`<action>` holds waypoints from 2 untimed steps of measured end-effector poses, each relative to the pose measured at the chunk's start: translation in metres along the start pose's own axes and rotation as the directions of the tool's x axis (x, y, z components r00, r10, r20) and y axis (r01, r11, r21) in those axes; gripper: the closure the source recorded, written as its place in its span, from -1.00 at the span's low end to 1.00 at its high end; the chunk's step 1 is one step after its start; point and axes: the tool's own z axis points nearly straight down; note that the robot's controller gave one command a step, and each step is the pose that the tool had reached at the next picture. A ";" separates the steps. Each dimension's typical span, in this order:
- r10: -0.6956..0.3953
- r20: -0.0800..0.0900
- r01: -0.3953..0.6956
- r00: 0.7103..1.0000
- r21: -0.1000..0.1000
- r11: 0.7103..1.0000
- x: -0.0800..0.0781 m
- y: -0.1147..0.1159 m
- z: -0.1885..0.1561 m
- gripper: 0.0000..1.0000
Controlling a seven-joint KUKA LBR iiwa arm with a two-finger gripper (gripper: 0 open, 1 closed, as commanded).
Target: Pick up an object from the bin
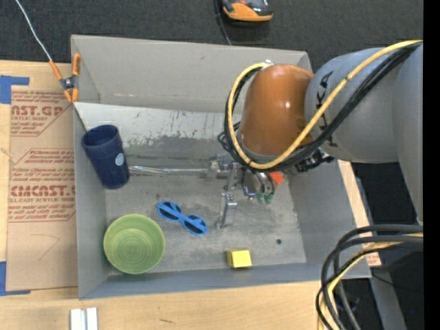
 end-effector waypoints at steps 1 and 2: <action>0.002 -0.003 -0.002 1.000 -0.001 1.000 -0.018 0.024 0.096 -1.00; 0.004 0.006 -0.004 1.000 -0.002 1.000 -0.020 0.024 0.091 1.00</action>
Offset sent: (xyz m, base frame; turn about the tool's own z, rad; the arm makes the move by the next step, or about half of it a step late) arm 0.0182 0.0230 -0.0924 0.0039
